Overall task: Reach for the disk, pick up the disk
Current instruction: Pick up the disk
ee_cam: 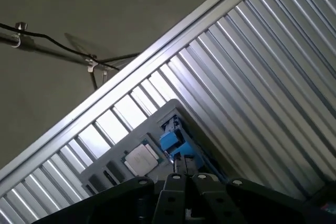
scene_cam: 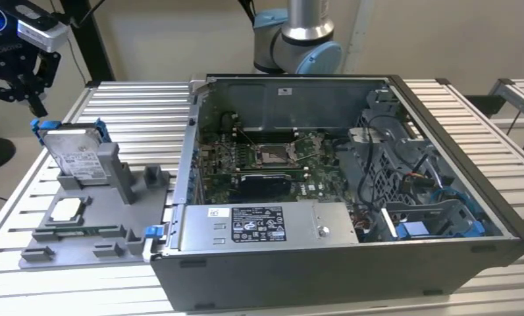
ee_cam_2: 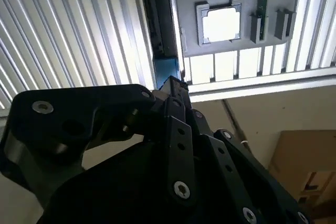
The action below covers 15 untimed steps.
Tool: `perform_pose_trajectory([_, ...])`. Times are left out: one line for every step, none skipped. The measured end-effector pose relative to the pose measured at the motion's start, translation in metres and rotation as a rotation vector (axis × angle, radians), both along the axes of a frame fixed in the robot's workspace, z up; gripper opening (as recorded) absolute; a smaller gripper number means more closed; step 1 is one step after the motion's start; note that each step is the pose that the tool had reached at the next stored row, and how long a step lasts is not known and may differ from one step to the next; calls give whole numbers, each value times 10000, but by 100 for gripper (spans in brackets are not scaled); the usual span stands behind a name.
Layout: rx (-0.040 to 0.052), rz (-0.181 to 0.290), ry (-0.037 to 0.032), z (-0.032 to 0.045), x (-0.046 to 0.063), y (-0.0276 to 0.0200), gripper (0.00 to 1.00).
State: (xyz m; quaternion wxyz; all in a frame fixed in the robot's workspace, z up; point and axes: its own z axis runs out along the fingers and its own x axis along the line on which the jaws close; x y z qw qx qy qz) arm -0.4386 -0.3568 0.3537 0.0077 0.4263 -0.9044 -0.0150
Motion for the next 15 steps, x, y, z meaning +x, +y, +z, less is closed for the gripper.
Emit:
perform_pose_trajectory([0,99,0,0,0,0,0])
perform_pose_trajectory([0,207,0,0,0,0,0])
perform_pose_trajectory([0,308,0,0,0,0,0])
perform_pose_trajectory([0,408,0,0,0,0,0])
perform_pose_trajectory([0,507,0,0,0,0,0])
perform_pose_trajectory([0,606,0,0,0,0,0])
perform_pose_trajectory([0,704,0,0,0,0,0])
perform_pose_trajectory([0,804,0,0,0,0,0])
perform_pose_trajectory([0,903,0,0,0,0,0])
perform_pose_trajectory([0,1007,0,0,0,0,0])
perform_pose_trajectory([0,1108,0,0,0,0,0])
perform_pose_trajectory([0,1202,0,0,0,0,0])
perform_pose_trajectory([0,1312,0,0,0,0,0])
perform_pose_trajectory([0,1410,0,0,0,0,0])
perform_pose_trajectory([0,1515,0,0,0,0,0])
